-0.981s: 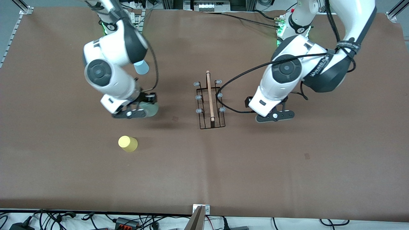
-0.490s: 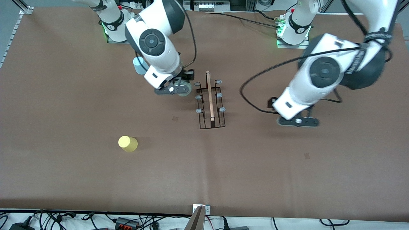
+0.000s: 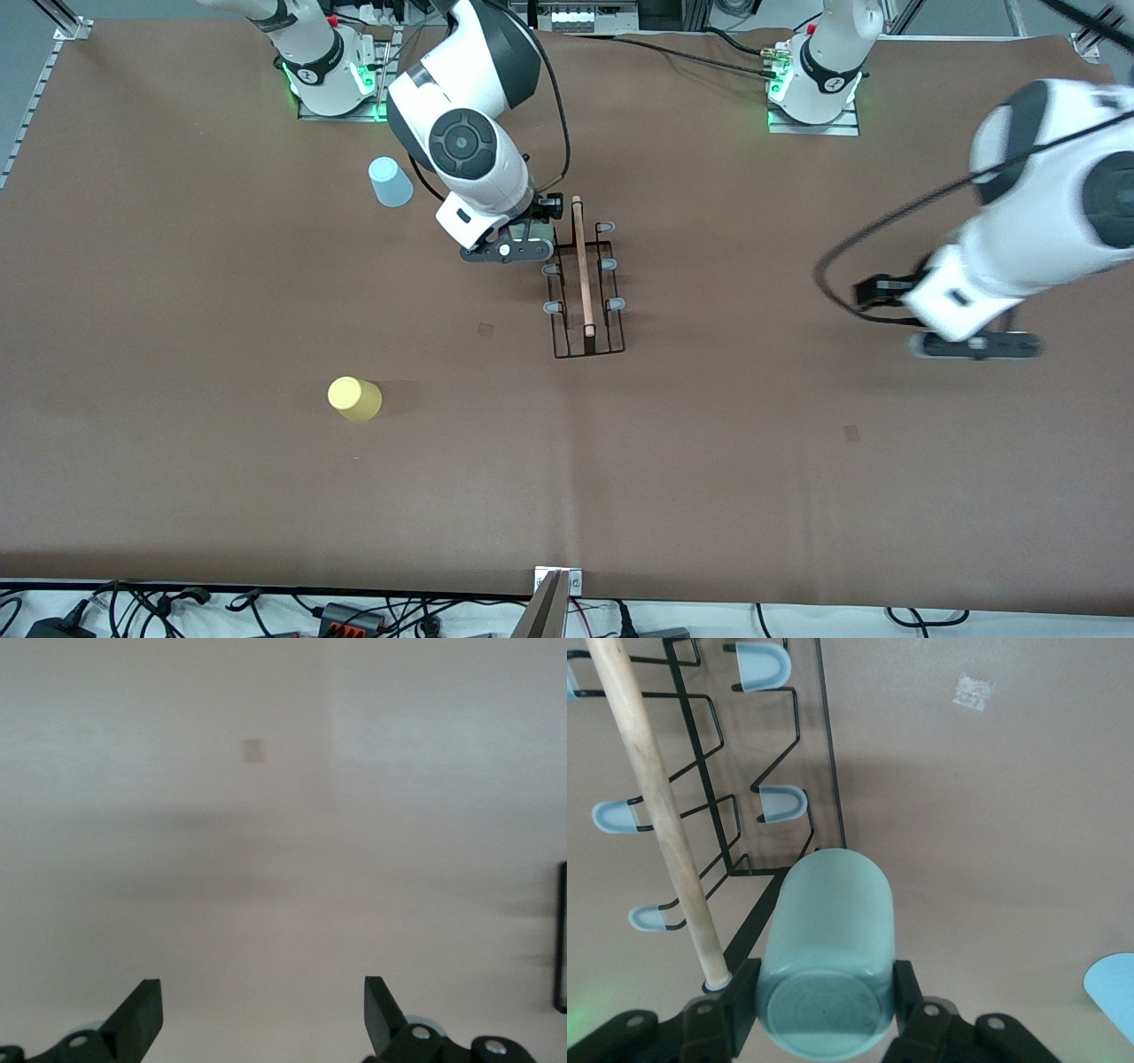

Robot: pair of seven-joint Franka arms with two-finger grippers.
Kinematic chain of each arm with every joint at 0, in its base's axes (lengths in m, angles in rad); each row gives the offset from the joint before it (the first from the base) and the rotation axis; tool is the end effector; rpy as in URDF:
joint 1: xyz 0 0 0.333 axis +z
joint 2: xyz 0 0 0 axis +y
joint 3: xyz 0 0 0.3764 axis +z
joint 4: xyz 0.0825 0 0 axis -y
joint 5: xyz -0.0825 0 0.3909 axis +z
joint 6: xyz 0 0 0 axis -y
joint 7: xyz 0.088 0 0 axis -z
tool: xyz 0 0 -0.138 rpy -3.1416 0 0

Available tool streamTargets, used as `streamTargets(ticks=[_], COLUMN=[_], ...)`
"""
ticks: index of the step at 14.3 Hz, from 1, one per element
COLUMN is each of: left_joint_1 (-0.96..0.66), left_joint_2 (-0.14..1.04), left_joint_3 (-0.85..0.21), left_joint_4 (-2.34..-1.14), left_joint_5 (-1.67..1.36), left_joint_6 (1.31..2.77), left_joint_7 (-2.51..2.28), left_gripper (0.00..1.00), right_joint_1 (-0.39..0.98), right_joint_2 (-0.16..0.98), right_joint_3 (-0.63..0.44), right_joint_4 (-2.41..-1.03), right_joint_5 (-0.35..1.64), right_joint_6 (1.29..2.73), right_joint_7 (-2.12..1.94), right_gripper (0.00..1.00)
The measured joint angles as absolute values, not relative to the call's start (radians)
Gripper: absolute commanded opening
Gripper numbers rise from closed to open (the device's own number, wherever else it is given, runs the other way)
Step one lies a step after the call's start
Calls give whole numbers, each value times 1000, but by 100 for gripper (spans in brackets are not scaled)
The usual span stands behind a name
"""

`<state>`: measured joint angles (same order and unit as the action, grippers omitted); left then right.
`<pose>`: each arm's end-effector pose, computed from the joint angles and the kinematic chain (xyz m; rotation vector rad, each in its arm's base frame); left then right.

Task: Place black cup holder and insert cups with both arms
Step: 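Hang the teal cup on a rack peg and open the right gripper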

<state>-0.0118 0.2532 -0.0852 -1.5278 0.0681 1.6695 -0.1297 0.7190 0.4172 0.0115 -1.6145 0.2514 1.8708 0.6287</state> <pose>0.6440 -0.0479 0.5295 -3.0791 -0.0366 0.1613 0.4903 0.4733 0.3965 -3.0283 -0.0107 0.4182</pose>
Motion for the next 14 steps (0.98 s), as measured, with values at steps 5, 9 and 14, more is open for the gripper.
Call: streamTargets(ticks=[5,9,14], left_joint_1=[-47,-55,-55], left_joint_2=[149,141,121], left_joint_3=[20,17,16], left_joint_4=[-1511,-1511,-1526], left_joint_5=[63,63,53], left_joint_6=[1565,1561,1551], left_joint_7=[-106,-166,-185], left_gripper=[100,100,100], right_joint_1=[730,744,753], right_joint_2=[433,472,525], right_joint_3=[11,12,11], right_joint_4=[-1587,-1583,-1556], right_joint_5=[252,252,252], right_joint_6=[1871,1872,1892], right_joint_7=[656,657,670], right_gripper=[36,41,100])
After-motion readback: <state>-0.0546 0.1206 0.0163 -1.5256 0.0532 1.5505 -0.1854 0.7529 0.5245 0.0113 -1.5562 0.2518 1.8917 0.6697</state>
